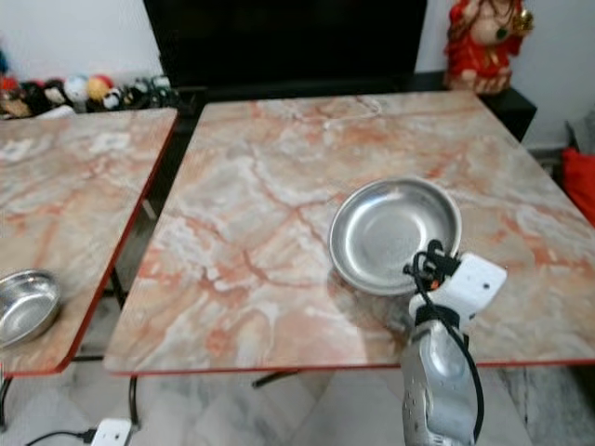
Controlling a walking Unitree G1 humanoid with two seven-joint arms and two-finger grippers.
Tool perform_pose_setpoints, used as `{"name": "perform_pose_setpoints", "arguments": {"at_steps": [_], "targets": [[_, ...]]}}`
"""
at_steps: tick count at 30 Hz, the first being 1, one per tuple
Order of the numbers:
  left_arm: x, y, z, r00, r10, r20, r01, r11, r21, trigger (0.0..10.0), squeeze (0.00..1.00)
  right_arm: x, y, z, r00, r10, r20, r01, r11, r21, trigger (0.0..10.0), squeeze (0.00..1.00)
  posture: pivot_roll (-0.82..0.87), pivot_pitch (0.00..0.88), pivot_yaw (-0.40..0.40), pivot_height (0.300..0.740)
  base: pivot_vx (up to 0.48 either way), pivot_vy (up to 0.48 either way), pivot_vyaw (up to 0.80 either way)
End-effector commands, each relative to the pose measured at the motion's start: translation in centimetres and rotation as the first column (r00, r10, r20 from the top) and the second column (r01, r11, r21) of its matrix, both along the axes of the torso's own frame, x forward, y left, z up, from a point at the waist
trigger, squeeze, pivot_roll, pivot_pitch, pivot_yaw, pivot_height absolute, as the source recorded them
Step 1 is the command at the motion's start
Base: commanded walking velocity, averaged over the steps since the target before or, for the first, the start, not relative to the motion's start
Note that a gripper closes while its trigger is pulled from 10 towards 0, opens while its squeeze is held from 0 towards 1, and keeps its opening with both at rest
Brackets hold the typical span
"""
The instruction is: Setting the table
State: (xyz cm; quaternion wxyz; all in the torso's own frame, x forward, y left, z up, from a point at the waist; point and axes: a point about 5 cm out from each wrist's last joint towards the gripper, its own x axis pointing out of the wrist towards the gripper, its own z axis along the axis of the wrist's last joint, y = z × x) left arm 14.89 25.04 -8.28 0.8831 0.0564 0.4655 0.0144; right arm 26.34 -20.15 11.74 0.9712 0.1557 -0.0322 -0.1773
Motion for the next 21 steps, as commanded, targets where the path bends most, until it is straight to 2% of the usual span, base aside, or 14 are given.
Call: {"name": "perform_pose_setpoints", "arguments": {"at_steps": [1, 3, 6, 10, 11, 14, 21], "targets": [[-0.4, 0.4, -0.1, 1.000, -0.009, -0.025, 0.010, 1.000, 0.019, 10.0, 0.00, -0.6, -0.5, 0.6, 0.999, -0.043, 0.007, 0.042, 0.998, 0.036, 10.0, 0.00, -0.12, 0.043, 0.050, 0.740, 0.000, 0.000, 0.00], [-0.4, 0.4, -0.1, 1.000, -0.013, -0.027, 0.013, 1.000, 0.021, 10.0, 0.00, -1.8, -0.9, 0.6, 0.996, -0.087, -0.023, 0.088, 0.995, 0.052, 10.0, 0.00, -0.12, 0.046, 0.051, 0.740, 0.000, 0.000, 0.00], [-0.4, 0.5, 0.0, 0.999, -0.016, -0.028, 0.017, 1.000, 0.022, 10.0, 0.00, -2.7, -1.0, 0.1, 0.990, -0.116, -0.080, 0.121, 0.990, 0.066, 10.0, 0.00, -0.13, 0.048, 0.053, 0.740, 0.000, 0.000, 0.00], [-0.3, 0.5, 0.0, 0.999, -0.022, -0.027, 0.022, 0.999, 0.022, 10.0, 0.00, -2.9, -1.5, -0.5, 0.982, -0.160, -0.104, 0.170, 0.980, 0.102, 10.0, 0.00, -0.14, 0.047, 0.058, 0.740, 0.000, 0.000, 0.00], [-0.3, 0.4, 0.0, 0.999, -0.024, -0.027, 0.025, 0.999, 0.022, 10.0, 0.00, -2.9, -1.8, -1.2, 0.975, -0.177, -0.137, 0.199, 0.966, 0.167, 10.0, 0.00, -0.13, 0.045, 0.059, 0.740, 0.000, 0.000, 0.00], [-0.3, 0.4, 0.0, 0.999, -0.023, -0.026, 0.024, 0.999, 0.023, 10.0, 0.00, -2.9, -2.1, -2.4, 0.961, -0.187, -0.204, 0.234, 0.942, 0.240, 10.0, 0.00, -0.12, 0.041, 0.051, 0.740, 0.000, 0.000, 0.00], [-0.3, 0.4, 0.0, 0.999, -0.020, -0.026, 0.020, 1.000, 0.023, 10.0, 0.00, -3.6, -1.8, -3.5, 0.944, -0.174, -0.280, 0.255, 0.923, 0.288, 10.0, 0.00, -0.12, 0.044, 0.054, 0.740, 0.000, 0.000, 0.00]]}}
